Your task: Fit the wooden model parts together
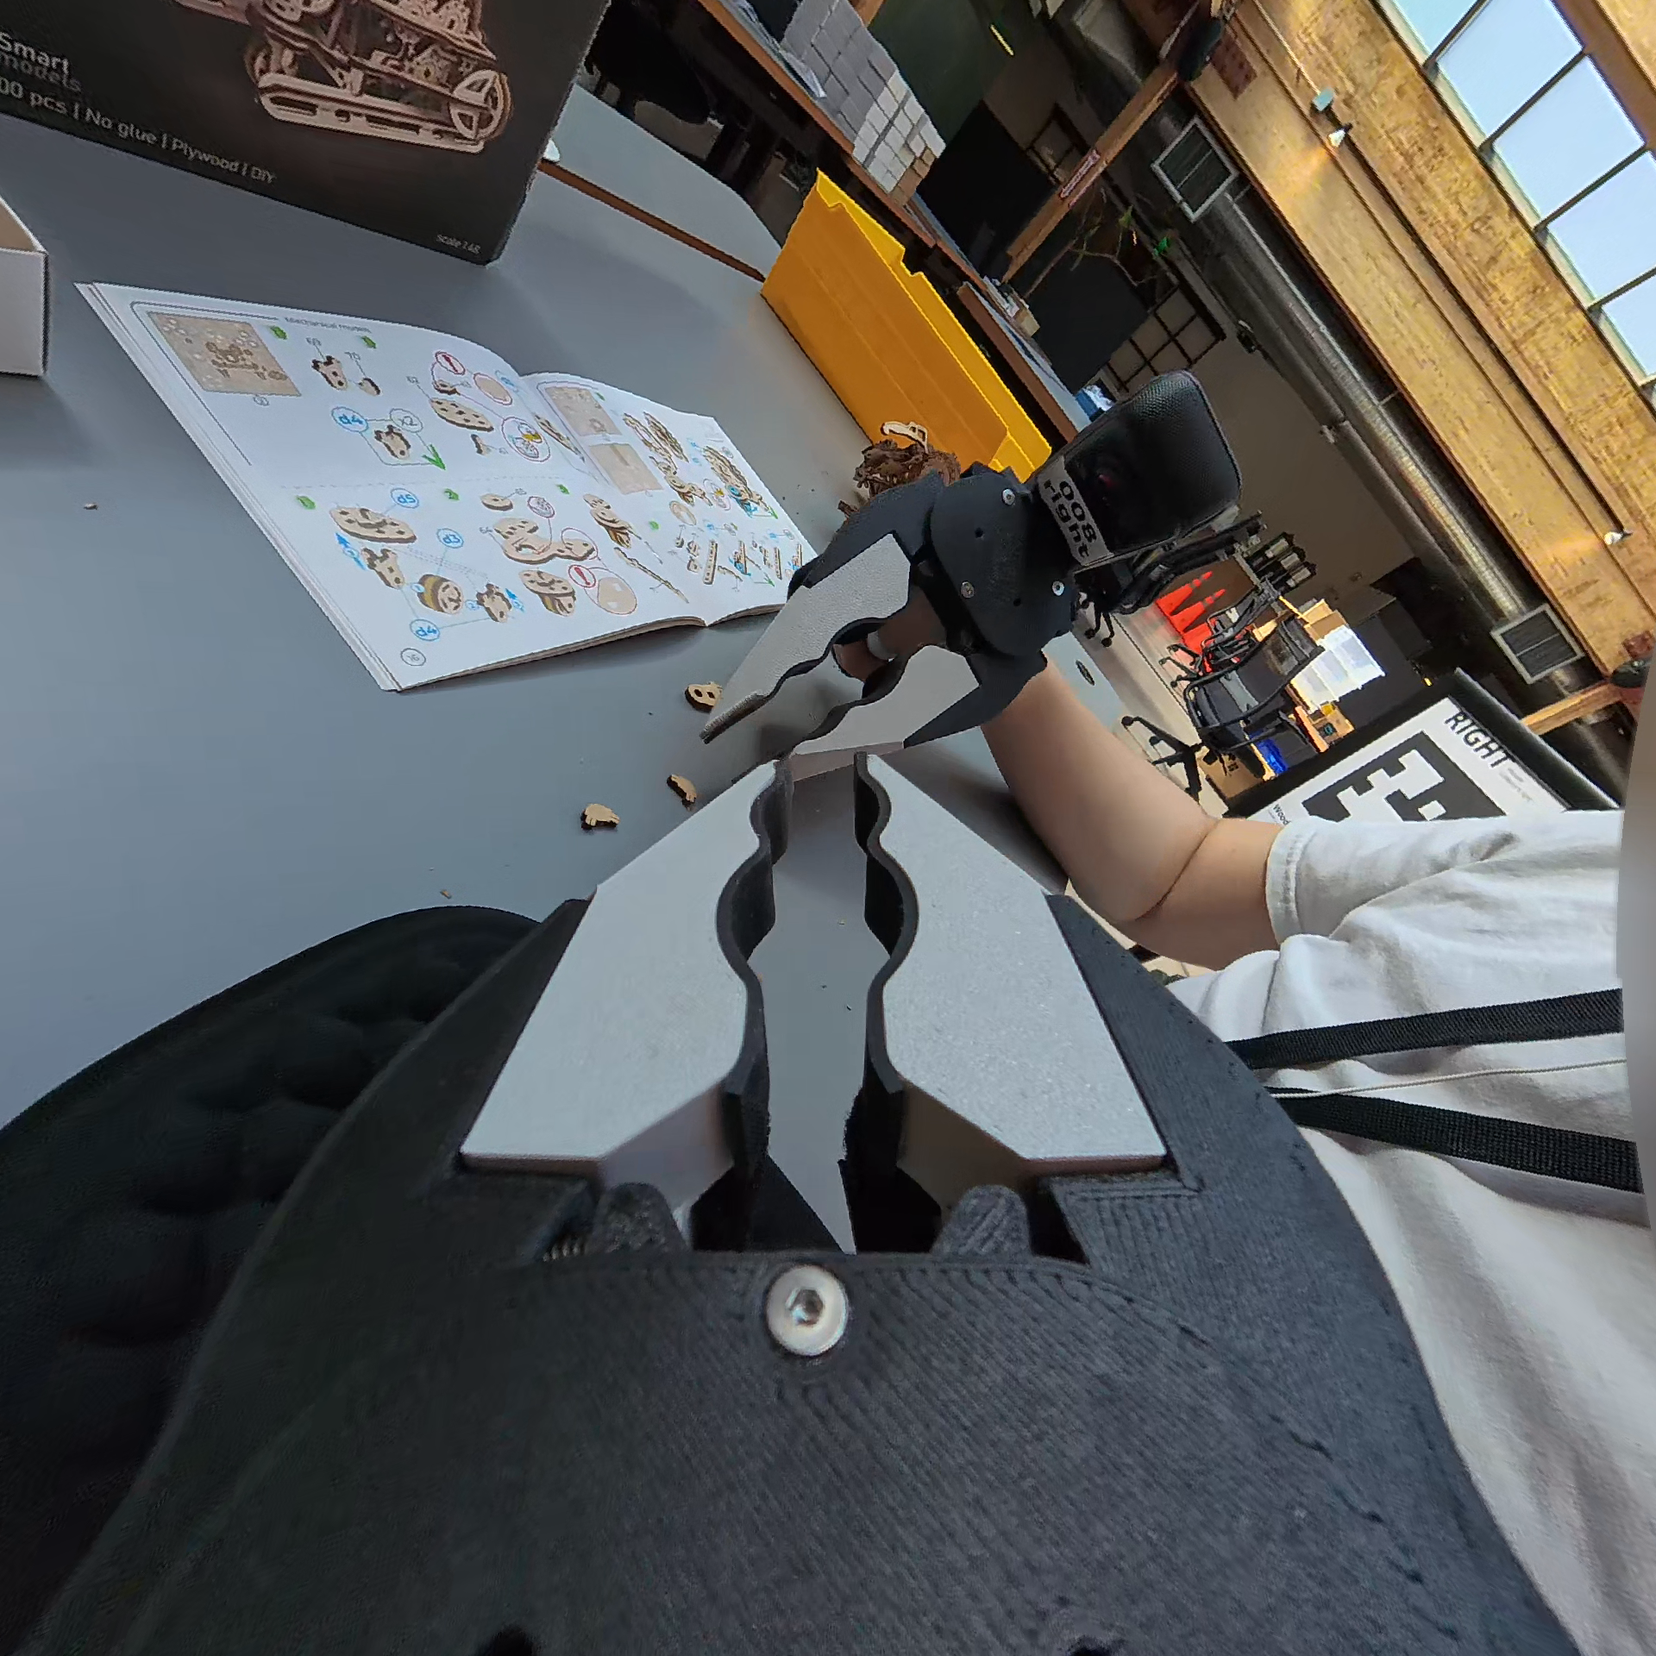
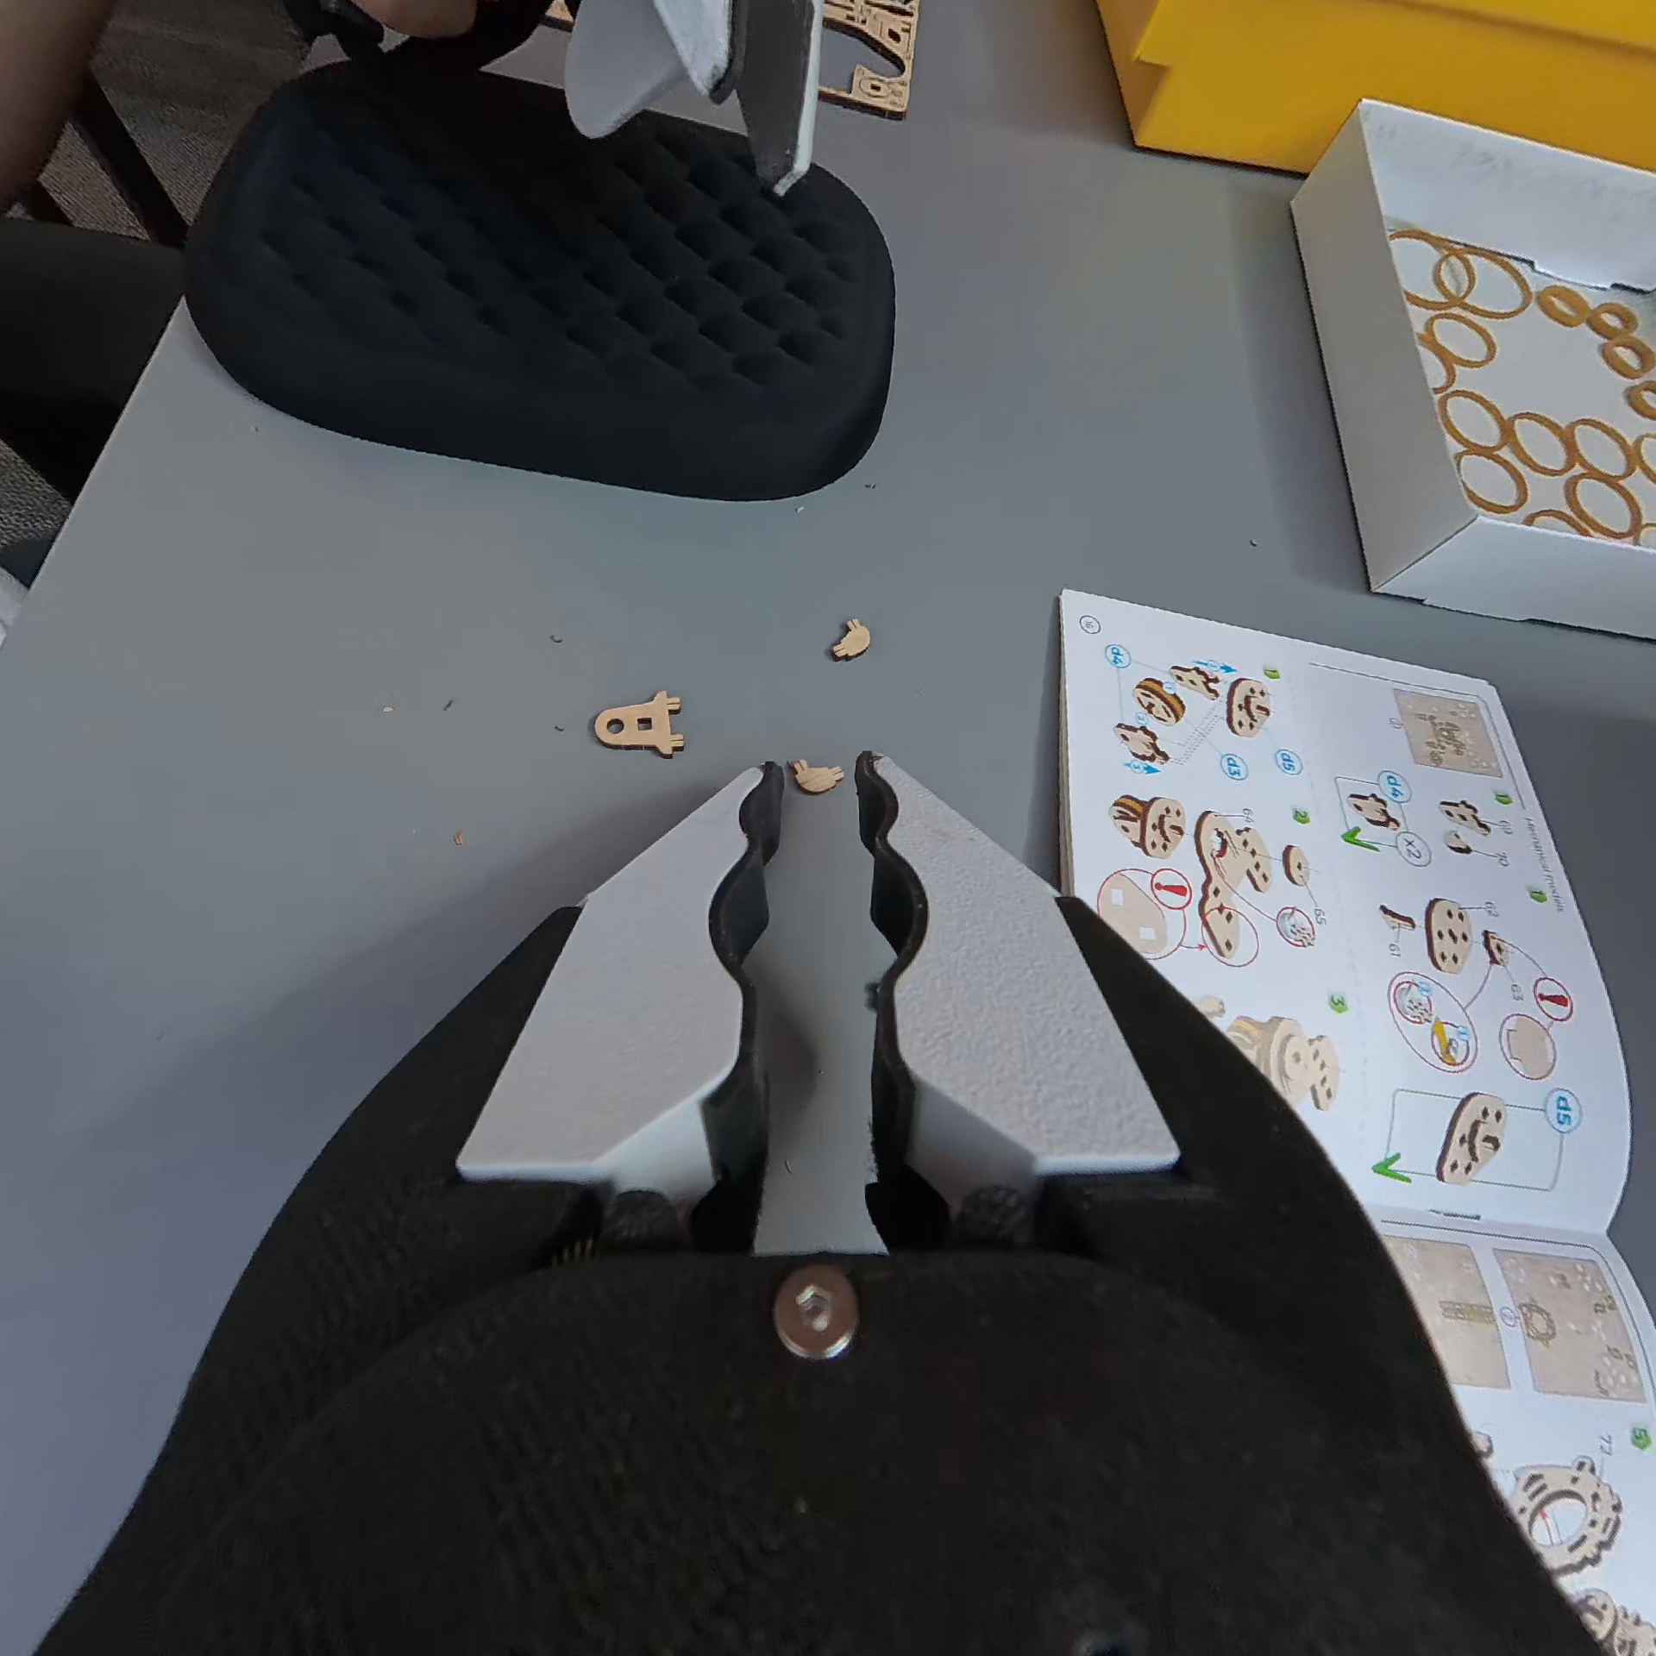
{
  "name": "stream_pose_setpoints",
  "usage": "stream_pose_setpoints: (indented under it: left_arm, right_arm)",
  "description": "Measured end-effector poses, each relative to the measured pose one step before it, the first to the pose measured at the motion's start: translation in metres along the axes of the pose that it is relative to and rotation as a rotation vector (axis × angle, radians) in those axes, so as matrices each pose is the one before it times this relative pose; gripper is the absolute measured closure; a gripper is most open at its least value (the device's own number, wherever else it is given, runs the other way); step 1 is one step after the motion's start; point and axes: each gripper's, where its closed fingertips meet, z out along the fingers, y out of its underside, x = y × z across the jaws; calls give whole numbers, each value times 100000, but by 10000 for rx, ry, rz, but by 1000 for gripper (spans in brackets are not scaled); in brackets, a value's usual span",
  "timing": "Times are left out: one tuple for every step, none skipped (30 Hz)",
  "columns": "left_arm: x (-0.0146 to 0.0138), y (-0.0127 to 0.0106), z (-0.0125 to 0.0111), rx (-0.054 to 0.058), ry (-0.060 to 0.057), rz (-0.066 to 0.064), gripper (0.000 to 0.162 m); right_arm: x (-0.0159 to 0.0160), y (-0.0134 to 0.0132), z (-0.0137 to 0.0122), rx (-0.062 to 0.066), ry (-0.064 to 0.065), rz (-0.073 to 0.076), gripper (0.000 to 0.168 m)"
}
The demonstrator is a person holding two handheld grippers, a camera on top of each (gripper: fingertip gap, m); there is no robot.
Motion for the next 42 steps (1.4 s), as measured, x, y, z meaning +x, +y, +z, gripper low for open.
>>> stream_pose_setpoints:
  left_arm:
    - [2, 32, 75, -23, -31, 61, 150]
    - [30, 57, 61, -31, -18, 44, 150]
    - [57, 68, 77, -34, 11, 19, 150]
    - [88, 60, 70, -32, 31, 1, 150]
    - [79, 39, 69, -22, 28, -6, 150]
    - [71, 25, 69, -7, 25, 5, 150]
    - [52, 22, 59, -9, 19, 8, 150]
    - [29, 27, 67, -18, 11, -1, 150]
    - [-7, 16, 68, -14, 7, -10, 150]
    - [-3, -6, 67, -3, 13, -19, 150]
    - [-5, -14, 75, 3, 19, -25, 150]
    - [-16, 1, 88, 2, 17, -30, 150]
    - [-29, 9, 108, 1, 6, -35, 150]
    - [-70, 7, 133, 13, -9, -42, 150]
    - [-106, 23, 189, 20, -24, -64, 150]
    - [-102, 70, 243, -6, -9, -99, 150]
    - [-29, 110, 285, -24, 38, -121, 150]
    - [22, 149, 323, -35, 60, -118, 150]
    - [36, 149, 355, -28, 39, -93, 150]
    - [43, 110, 387, 4, 13, -83, 148]
    - [173, 170, 417, -29, 64, -51, 146]
    - [254, 192, 429, -67, 98, -27, 146]
    - [246, 177, 411, -52, 94, -30, 146]
    - [234, 229, 409, -107, 86, -13, 146]
    - [207, 231, 361, -141, 73, 11, 145]
    - [225, 132, 313, -78, 86, 24, 145]
    - [334, 24, 246, -14, 172, 10, 145]
    - [386, -52, 199, 32, 240, -53, 146]
    - [282, -76, 153, 62, 208, -111, 147]
    - [204, -77, 114, 76, 169, -89, 148]
    - [180, -50, 64, 67, 142, -48, 151]
    - [160, -1, 35, 55, 120, -28, 153]
    - [156, 13, 28, 46, 109, -24, 155]
    - [85, 43, -1, 20, 63, -25, 155]
    - [53, 62, 7, 15, 49, -30, 156]
    - [58, 74, 6, 0, 55, -34, 156]
    - [66, 75, -6, -15, 54, -13, 157]
    - [83, 30, -30, 9, 65, -17, 157]
    - [139, 12, -40, 12, 109, -26, 158]
    - [209, 30, -51, -2, 156, -32, 158]
    - [246, 15, -67, 5, 175, -36, 160]
    - [297, -2, -65, 10, 196, -24, 160]
  right_arm:
    - [38, -144, 100, -4, -114, -5, 151]
    - [153, -97, 123, -44, -30, 54, 151]
    - [119, -43, 152, -71, -31, 54, 150]
    - [-113, 69, 173, -109, -154, 39, 150]
    - [28, 192, 171, -172, -55, 11, 150]
    - [216, 154, 155, -129, 68, -11, 149]
    - [35, 89, 145, -86, -48, 25, 149]
    - [-81, 92, 145, -82, -141, 109, 148]
    - [-26, 210, 152, -151, -140, 166, 147]
    - [-56, 246, 141, -135, -129, 144, 147]
    - [-193, 284, 136, -126, -188, 90, 148]
    - [-189, -80, 10, 88, -176, 150, 152]
    - [-205, 68, 13, -15, -168, 88, 155]
    - [10, 16, -29, -1, 18, 13, 155]
    - [90, -15, -34, 5, 122, -83, 156]
    - [151, -28, -92, 7, 225, -187, 156]
    - [83, -199, -182, 97, 264, -243, 156]
    - [20, -419, -344, 213, 294, -249, 156]
    - [-160, -636, -483, 324, 233, -252, 156]
    - [-249, -832, -601, 410, 226, -249, 156]
    - [-190, -1004, -676, 473, 296, -278, 156]
    - [-214, -1043, -684, 459, 280, -330, 156]
    - [-12, -872, -605, 321, 359, -286, 156]
    - [69, -684, -508, 219, 327, -234, 156]
    - [17, -562, -397, 174, 203, -185, 156]
    - [93, -465, -327, 143, 198, -135, 156]
    - [44, -422, -253, 157, 120, -110, 156]
    - [-109, -346, -166, 129, -16, -56, 156]
    - [-45, -272, -134, 98, 16, -47, 156]
    - [26, -149, -100, 41, 64, -66, 156]
    - [-11, 1, -91, -18, 26, -100, 156]
    - [-150, -74, -91, 33, -43, -96, 156]
    - [-136, -84, -66, 58, -29, -73, 156]
    - [-74, -43, -58, 36, 0, -75, 156]
    - [-78, -38, -61, 31, -3, -75, 156]
    - [-93, -40, -41, 32, -28, -51, 156]
    - [-94, -41, -33, 33, -40, -30, 156]
    - [-43, -80, -37, 69, -5, -39, 156]
    - [-59, -149, -65, 116, -13, -44, 156]
    - [-81, -215, -103, 150, -40, -23, 156]
    - [-79, -242, -120, 158, -51, 19, 156]
    - [-55, -288, -114, 186, -54, 53, 156]
